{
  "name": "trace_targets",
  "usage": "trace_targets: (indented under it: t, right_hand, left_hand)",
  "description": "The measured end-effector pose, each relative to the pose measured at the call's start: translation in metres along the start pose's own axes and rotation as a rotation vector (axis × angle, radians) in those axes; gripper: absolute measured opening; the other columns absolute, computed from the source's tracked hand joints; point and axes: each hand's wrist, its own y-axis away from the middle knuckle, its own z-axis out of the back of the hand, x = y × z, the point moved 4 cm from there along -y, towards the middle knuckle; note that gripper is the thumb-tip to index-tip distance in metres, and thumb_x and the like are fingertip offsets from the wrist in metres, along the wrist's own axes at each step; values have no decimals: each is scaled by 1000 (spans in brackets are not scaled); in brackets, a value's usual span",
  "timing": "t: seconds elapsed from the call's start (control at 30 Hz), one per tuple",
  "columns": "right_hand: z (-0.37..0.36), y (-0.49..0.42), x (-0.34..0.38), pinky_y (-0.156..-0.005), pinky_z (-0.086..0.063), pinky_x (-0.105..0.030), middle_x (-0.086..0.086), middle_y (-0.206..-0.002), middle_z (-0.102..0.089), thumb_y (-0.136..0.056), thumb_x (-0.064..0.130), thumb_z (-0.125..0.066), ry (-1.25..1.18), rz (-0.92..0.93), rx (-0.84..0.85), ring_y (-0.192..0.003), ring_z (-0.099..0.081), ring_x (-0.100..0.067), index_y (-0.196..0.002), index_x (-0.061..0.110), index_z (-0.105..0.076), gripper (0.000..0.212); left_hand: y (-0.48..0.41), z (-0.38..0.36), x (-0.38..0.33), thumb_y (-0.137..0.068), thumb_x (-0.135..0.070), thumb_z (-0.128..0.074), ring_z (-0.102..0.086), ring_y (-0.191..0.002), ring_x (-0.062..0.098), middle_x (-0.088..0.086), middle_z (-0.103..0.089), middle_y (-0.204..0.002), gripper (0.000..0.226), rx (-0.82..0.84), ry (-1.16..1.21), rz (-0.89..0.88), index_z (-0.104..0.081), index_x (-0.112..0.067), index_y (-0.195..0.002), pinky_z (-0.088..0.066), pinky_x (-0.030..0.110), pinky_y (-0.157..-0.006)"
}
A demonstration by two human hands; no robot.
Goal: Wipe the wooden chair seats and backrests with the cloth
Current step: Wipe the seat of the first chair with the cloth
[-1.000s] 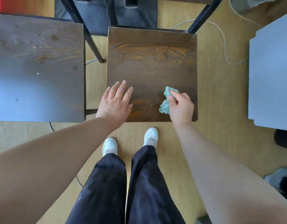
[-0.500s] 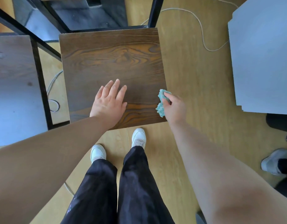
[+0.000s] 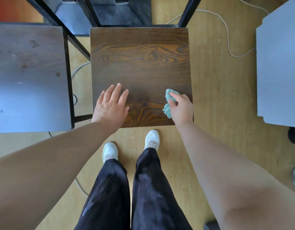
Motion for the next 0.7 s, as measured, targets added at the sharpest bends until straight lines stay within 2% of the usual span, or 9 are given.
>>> trace_targets:
  t: [0.2,0.4,0.53,0.7]
  right_hand:
    - [-44,16,48,-93,-53,-31,-2,-117,-59,-97,15,-57,28,99,92,-106,-60,-19,-130,17,-63,33]
    - [-94,46,90,-89,-53,-25,-3,-117,-58,-98,16,-56,88,194,174,-104,-60,-18,-131,17,-62,34]
    - [-126,71,115,-92,-54,-32,-4,-118,-58,-98,15,-56,101,244,244,-106,-59,-20,-132,16,-61,34]
    - [-159,96,134,-90,-49,-35,-7,-115,-58,-96,13,-58,132,315,339,-103,-58,-24,-129,15,-64,34]
  left_hand:
    - [32,-10,51,-103,-39,-35,-12,-150,31,11,-16,-164,57,-10,18,83,-21,-18,-155,-16,48,-122]
    - [70,-22,101,-104,-40,-31,-9,-151,30,10,-12,-165,57,-4,43,169,-18,-20,-155,-11,46,-122]
    - [93,-32,126,-104,-45,-25,-4,-152,29,8,-7,-166,58,10,40,207,-11,-22,-157,-8,46,-123]
    - [112,-40,142,-104,-44,-29,-4,-151,29,8,-8,-165,60,7,67,234,-13,-21,-157,-8,46,-123]
